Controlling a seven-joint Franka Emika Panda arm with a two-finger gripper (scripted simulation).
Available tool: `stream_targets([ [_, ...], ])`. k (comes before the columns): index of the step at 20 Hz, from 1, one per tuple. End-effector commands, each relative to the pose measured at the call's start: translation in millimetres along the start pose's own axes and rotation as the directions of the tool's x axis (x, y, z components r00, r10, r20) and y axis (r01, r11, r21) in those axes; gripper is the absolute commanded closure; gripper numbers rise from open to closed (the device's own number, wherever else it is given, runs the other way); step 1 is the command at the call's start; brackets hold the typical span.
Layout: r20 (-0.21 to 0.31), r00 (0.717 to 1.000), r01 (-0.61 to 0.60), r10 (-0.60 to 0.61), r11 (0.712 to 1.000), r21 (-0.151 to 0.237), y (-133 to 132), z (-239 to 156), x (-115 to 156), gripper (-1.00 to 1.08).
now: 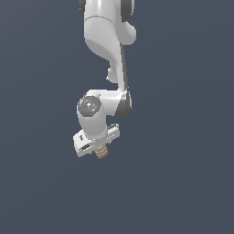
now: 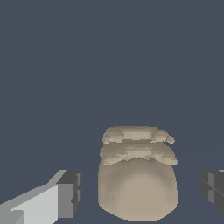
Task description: Pick up the object and move it to a goal position.
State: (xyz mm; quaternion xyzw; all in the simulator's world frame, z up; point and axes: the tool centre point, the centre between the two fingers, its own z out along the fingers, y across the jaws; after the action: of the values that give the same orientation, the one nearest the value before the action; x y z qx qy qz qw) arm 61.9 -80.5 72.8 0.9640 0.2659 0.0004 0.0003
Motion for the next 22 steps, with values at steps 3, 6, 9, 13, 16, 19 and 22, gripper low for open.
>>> stream_targets([
  [3,0.001,1.0,0.002,-0.002,1.0,0.001,-0.7,24.2,-0.9,-0.92],
  [6,0.001,1.0,0.003,-0.003,1.0,0.001,-0.4,32.7,-0.9,-0.92],
  [9,0.001,1.0,0.003,-0.003,1.0,0.001,0.3,33.8,0.0,-0.92],
  [13,0.001,1.0,0.003,-0.003,1.0,0.001,0.3,33.6,0.1,1.08],
  [16,0.001,1.0,0.003,-0.003,1.0,0.001,0.3,33.6,0.1,1.08],
  [19,0.001,1.0,0.003,-0.003,1.0,0.001,0.3,33.6,0.1,1.08],
  [22,0.001,1.0,0.003,-0.003,1.0,0.001,0.2,33.3,0.0,1.08],
])
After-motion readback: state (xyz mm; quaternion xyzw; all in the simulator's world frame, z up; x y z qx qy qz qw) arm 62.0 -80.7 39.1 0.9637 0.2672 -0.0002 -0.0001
